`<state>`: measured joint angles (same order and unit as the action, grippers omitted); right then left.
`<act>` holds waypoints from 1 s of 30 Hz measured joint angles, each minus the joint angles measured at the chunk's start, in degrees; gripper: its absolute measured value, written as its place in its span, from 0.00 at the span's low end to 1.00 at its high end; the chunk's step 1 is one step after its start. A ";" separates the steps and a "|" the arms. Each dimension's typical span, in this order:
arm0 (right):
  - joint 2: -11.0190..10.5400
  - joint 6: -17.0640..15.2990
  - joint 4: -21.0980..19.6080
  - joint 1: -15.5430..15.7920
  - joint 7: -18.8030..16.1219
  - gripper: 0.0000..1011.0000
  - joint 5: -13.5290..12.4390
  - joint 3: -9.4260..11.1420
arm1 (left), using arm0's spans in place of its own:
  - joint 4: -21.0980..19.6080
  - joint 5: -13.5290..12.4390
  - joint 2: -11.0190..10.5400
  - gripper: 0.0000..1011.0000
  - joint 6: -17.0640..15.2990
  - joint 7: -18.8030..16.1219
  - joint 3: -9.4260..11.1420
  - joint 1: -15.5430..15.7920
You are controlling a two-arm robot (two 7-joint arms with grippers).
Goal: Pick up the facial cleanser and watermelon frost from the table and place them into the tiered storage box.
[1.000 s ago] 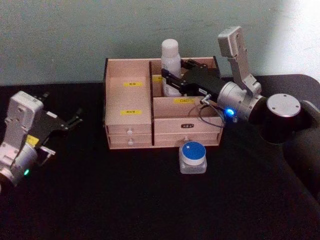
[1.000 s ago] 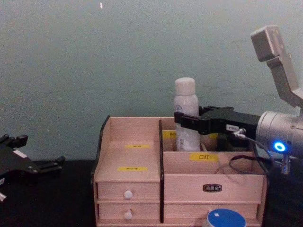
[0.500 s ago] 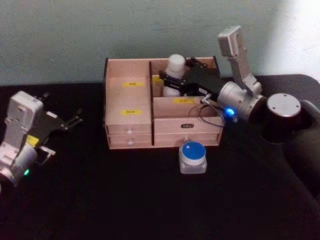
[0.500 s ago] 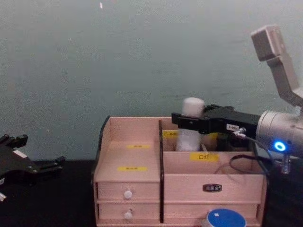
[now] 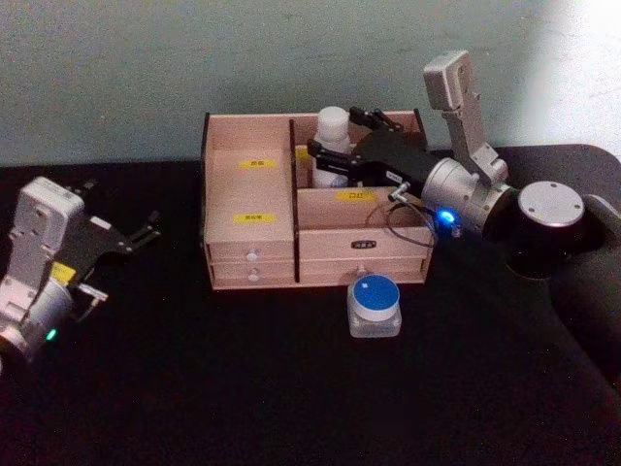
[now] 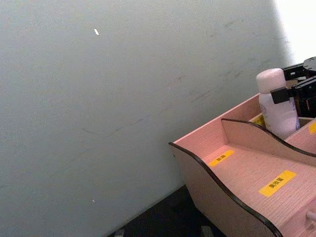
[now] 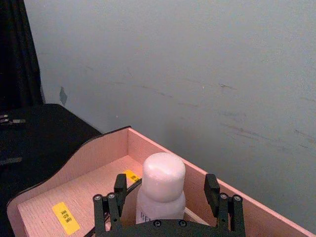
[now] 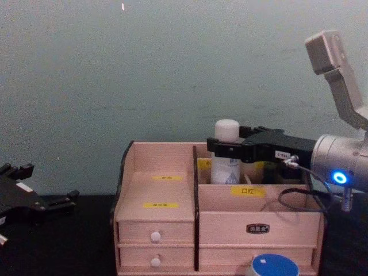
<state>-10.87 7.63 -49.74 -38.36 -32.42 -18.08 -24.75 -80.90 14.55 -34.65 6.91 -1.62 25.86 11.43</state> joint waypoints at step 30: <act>-4.99 -3.27 -16.16 7.66 3.91 0.99 0.88 1.65 | 0.00 0.00 0.00 0.99 0.00 0.00 0.00 0.00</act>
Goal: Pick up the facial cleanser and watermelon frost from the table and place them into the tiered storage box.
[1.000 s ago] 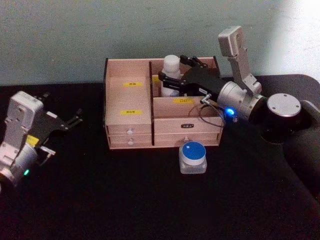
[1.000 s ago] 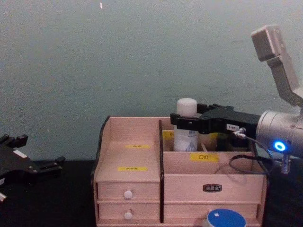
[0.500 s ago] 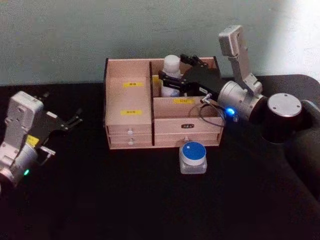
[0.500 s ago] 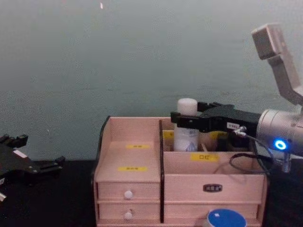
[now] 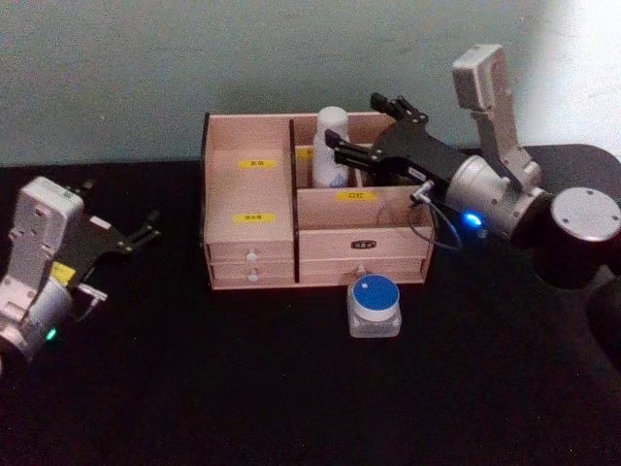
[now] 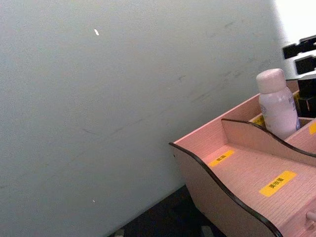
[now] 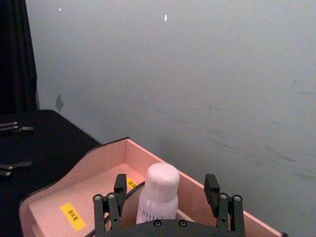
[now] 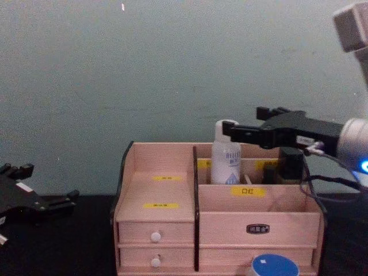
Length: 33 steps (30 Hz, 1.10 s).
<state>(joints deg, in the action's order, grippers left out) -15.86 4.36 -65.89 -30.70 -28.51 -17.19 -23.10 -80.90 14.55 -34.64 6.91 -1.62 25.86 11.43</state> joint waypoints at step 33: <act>-16.20 -5.98 -27.09 21.00 -1.97 0.99 -7.26 3.77 | 0.00 0.00 0.00 0.99 0.00 0.00 0.00 0.00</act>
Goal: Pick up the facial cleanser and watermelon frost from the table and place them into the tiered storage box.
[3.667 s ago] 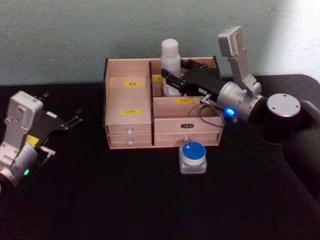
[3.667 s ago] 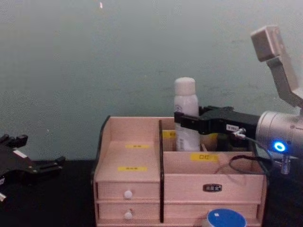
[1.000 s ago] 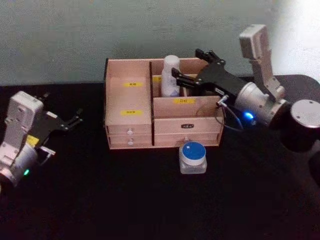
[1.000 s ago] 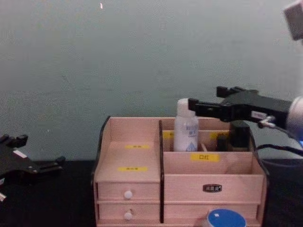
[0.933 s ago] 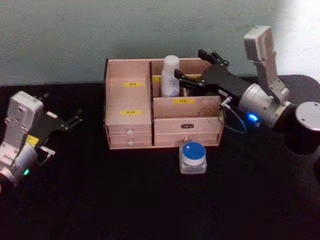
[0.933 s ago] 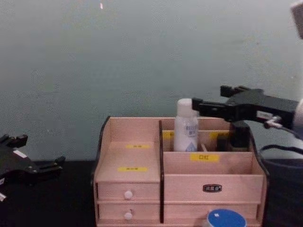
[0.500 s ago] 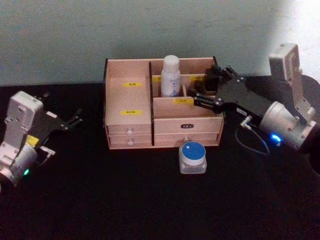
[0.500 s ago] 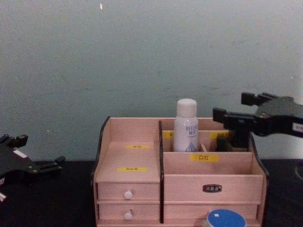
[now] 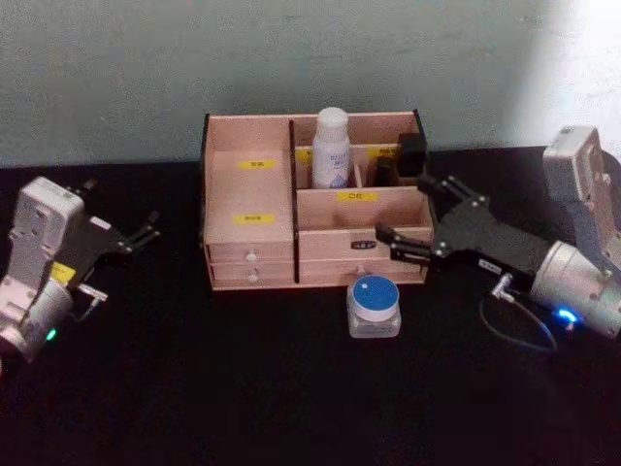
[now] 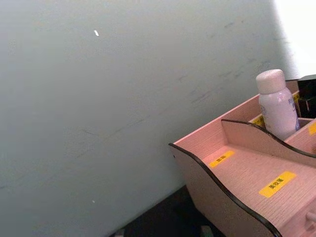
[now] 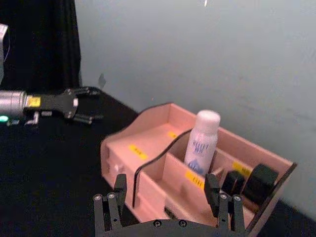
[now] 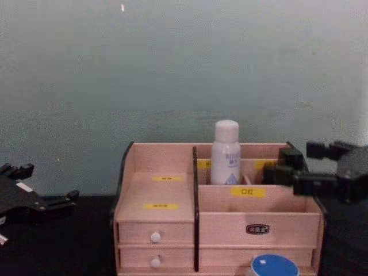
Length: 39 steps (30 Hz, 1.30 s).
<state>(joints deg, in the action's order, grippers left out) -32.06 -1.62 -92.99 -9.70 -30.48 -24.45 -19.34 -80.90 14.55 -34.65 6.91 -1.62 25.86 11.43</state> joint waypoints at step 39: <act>-1.37 -3.83 6.45 0.35 -1.03 0.99 0.00 -5.95 | 0.00 0.00 0.00 0.99 0.00 0.00 0.00 0.00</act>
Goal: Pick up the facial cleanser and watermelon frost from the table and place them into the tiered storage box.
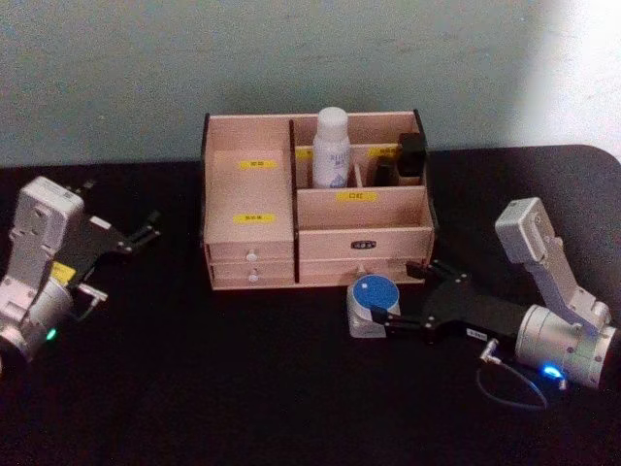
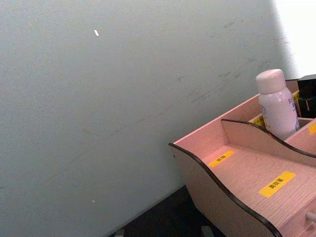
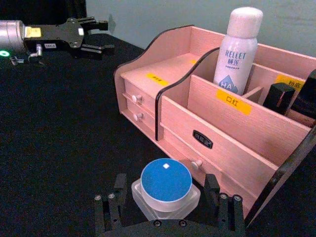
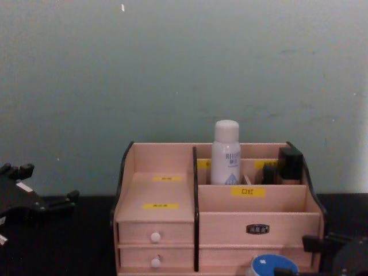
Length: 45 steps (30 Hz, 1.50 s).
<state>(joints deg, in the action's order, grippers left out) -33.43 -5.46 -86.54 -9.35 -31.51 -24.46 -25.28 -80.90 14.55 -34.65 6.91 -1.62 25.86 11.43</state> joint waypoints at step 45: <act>3.31 -0.38 6.91 -4.14 -1.24 0.99 0.28 -2.55 | 0.00 0.00 0.00 0.99 0.00 0.00 0.00 0.00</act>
<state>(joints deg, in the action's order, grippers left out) -30.12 -5.84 -79.63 -13.49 -32.75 -24.18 -27.83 -80.90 14.55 -34.65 6.91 -1.62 25.86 11.43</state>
